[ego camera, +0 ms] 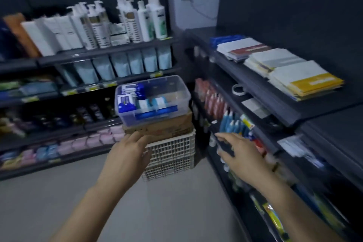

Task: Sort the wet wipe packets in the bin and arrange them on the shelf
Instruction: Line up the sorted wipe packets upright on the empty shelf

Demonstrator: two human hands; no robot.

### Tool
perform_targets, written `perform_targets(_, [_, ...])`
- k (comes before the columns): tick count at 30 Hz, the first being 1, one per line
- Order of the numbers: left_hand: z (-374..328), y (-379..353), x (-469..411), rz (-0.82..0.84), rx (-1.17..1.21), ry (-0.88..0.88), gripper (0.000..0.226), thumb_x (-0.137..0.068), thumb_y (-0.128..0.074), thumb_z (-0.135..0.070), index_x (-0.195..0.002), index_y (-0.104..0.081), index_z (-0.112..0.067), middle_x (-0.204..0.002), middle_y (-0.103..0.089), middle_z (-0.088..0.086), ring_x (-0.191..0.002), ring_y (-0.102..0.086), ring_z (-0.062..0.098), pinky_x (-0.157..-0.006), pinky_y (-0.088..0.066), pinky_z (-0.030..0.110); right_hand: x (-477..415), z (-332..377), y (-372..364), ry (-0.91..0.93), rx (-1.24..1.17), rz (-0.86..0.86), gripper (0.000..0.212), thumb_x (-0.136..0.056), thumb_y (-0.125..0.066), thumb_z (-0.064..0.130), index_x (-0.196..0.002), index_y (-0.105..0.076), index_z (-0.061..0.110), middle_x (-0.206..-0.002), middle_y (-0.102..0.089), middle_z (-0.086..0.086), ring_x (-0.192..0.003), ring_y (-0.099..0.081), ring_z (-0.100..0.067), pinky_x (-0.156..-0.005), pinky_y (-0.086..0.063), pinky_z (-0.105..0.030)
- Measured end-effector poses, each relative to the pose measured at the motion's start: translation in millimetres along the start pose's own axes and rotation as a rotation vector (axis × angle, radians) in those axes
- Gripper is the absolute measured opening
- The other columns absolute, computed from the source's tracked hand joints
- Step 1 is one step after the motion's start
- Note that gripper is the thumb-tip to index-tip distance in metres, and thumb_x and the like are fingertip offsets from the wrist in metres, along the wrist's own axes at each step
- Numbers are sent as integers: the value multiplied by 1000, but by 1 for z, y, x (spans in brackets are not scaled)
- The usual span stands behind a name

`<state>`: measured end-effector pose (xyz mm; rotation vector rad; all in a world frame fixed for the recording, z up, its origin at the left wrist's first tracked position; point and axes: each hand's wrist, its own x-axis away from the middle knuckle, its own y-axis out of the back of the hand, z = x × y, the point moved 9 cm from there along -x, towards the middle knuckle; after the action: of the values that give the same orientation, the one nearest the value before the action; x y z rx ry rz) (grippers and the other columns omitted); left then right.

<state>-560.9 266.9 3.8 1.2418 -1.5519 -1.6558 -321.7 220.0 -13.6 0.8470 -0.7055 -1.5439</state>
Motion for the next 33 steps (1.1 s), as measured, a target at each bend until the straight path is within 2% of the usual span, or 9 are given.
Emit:
perform_targets(3, [43, -11, -12, -21, -7, 91, 40, -70, -79, -21, -108, -67, -19, -102, -67, 2, -88, -64, 29, -62, -54, 37, -54, 14, -31, 27, -32, 51, 46, -89, -61, 21, -133, -49, 24, -124, -54, 7, -115, -51, -11, -94, -38, -20])
perform_targets(5, [68, -21, -29, -29, -30, 143, 42, -71, -79, -26, -110, -67, -19, -105, -67, 2, -90, -64, 28, -66, -55, 38, -92, 19, -49, 57, -50, 68, 48, -89, -62, 23, -134, -47, 25, -124, -55, 7, -110, -55, -12, -92, -43, -24])
perform_targets(9, [107, -37, -79, -41, -79, 198, 46, -67, -84, -25, -108, -67, -16, -102, -69, 4, -87, -66, 29, -64, -54, 38, -170, 20, -77, 94, -72, 120, 48, -91, -58, 24, -136, -44, 24, -127, -51, 8, -115, -50, -9, -93, -38, -19])
perform_targets(12, [136, -51, -127, -39, -80, 233, 46, -68, -83, -25, -111, -67, -16, -104, -68, 4, -89, -66, 29, -66, -53, 37, -235, 19, -91, 105, -92, 141, 47, -90, -60, 24, -135, -46, 21, -128, -52, 3, -116, -49, -11, -97, -40, -22])
perform_targets(20, [201, -89, -217, -27, -28, 303, 47, -70, -82, -23, -114, -66, -16, -104, -68, 5, -91, -64, 29, -68, -54, 39, -371, 20, -140, 94, -47, 279, 49, -91, -58, 21, -137, -43, 19, -135, -49, 2, -122, -47, -13, -100, -37, -22])
perform_targets(26, [253, -142, -283, 48, -3, 222, 44, -65, -85, -19, -106, -69, -12, -98, -70, 6, -83, -65, 31, -65, -54, 41, -436, -8, -189, -40, -35, 316, 48, -88, -62, 18, -134, -48, 17, -131, -53, 0, -117, -51, -15, -100, -41, -27])
perform_targets(30, [282, -177, -334, 128, 31, 113, 48, -63, -86, -21, -107, -69, -13, -97, -69, 5, -84, -66, 30, -64, -55, 39, -469, -26, -219, -163, -14, 319, 50, -88, -62, 18, -136, -45, 16, -131, -54, -2, -116, -53, -17, -94, -39, -22])
perform_targets(33, [294, -199, -367, 170, 80, 30, 46, -63, -86, -19, -106, -70, -11, -96, -70, 6, -83, -66, 31, -64, -56, 39, -490, -42, -246, -278, -40, 343, 51, -87, -64, 17, -135, -46, 14, -129, -56, -3, -116, -55, -18, -95, -42, -25])
